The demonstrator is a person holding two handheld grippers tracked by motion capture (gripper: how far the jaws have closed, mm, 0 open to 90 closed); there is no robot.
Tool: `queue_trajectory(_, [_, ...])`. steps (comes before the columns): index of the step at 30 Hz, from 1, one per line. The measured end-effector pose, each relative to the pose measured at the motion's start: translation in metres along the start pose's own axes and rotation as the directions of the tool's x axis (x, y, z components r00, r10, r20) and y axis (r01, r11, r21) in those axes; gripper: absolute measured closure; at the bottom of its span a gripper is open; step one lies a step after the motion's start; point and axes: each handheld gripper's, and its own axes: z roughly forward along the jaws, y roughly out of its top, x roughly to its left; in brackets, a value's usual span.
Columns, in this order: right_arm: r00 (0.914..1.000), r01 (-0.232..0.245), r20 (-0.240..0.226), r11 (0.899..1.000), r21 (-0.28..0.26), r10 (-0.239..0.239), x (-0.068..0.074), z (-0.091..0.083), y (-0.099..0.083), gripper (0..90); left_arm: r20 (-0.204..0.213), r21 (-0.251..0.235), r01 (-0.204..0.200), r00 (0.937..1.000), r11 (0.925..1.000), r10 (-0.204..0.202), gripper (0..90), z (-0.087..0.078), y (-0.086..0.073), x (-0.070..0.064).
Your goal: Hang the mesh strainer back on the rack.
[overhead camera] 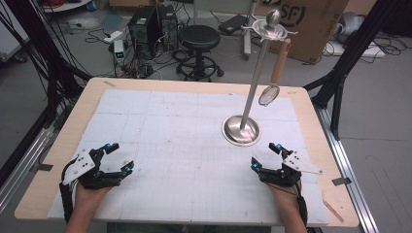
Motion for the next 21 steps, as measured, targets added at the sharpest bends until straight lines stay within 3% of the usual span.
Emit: queue_trajectory(21, [1.0000,0.005,0.006,1.000,-0.011,-0.004,0.0007,-0.0012,-0.0007,11.6,-0.002,-0.009,-0.014,0.9999,0.9999,0.014,15.0,-0.0009,-0.0006,-0.0012])
